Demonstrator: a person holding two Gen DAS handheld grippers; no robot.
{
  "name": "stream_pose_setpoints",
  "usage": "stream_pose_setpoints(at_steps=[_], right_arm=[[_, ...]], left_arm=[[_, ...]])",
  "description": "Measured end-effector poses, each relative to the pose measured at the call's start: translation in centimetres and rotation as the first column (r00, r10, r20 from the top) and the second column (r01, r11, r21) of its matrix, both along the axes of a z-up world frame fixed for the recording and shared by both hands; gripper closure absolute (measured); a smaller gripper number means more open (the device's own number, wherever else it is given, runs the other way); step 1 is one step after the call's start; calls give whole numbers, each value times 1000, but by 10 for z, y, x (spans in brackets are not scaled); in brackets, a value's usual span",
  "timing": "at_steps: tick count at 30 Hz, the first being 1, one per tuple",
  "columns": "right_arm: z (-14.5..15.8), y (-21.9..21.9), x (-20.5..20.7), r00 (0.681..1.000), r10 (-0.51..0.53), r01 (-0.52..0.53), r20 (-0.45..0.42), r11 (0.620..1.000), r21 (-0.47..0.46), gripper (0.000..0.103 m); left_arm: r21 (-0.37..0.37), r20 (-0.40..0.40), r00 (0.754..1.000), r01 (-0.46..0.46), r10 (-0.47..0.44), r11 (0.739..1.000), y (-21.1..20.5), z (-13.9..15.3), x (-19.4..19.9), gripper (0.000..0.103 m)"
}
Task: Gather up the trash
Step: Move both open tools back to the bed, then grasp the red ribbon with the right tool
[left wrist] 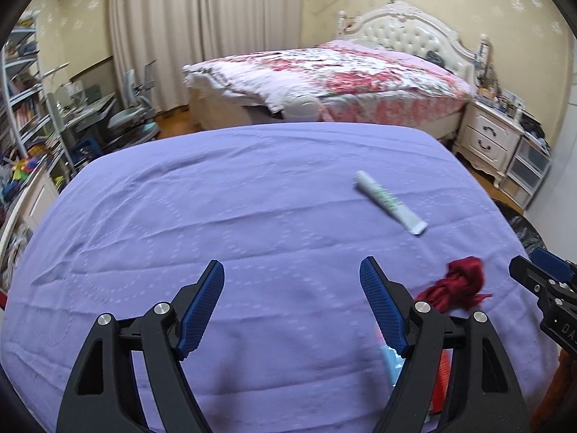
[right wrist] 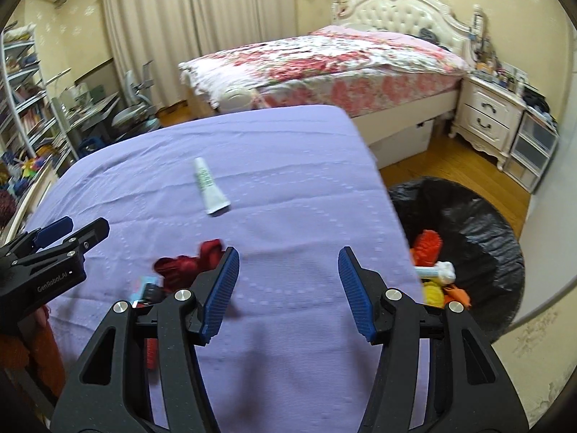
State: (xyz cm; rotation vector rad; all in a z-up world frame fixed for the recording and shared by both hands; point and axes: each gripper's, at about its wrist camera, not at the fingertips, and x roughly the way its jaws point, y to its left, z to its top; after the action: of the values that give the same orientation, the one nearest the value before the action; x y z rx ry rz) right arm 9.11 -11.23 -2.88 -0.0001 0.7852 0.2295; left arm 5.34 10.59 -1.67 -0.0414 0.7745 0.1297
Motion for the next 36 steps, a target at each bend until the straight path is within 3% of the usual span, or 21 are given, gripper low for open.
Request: stream_pose_setpoints(at_steps=[6,8,13,15,28,36], right_arm=[[-9,31,2,998,64,-64,-26,998,-3,49],[-13,37,4,996,76,-76,-40,997,-4,56],[-20,46,8,991,113,-112,-72,994,11,86],[-19,49,7,992,109,-109,-60,994,-7,90],[-20,18,41,999,11,-13,-33,999,-52,91],[-22,9,58,1000,4,-6,-29,998,-66,91]], left_arm=[[-26,-18,998,-57,57,998,28,-9,-9,28],[-30,-22,998,-60,59,998,31,-11,-9,28],[-41,-32,998,-53,51,998,31,-17,-7,28],[-45,-34,998,-46,45,998,29,-18,-5,28],[-62,-46,998,34,-37,997,-7,-23,35,28],[-59,-39,996,82,-84,995,-35,-23,63,28]])
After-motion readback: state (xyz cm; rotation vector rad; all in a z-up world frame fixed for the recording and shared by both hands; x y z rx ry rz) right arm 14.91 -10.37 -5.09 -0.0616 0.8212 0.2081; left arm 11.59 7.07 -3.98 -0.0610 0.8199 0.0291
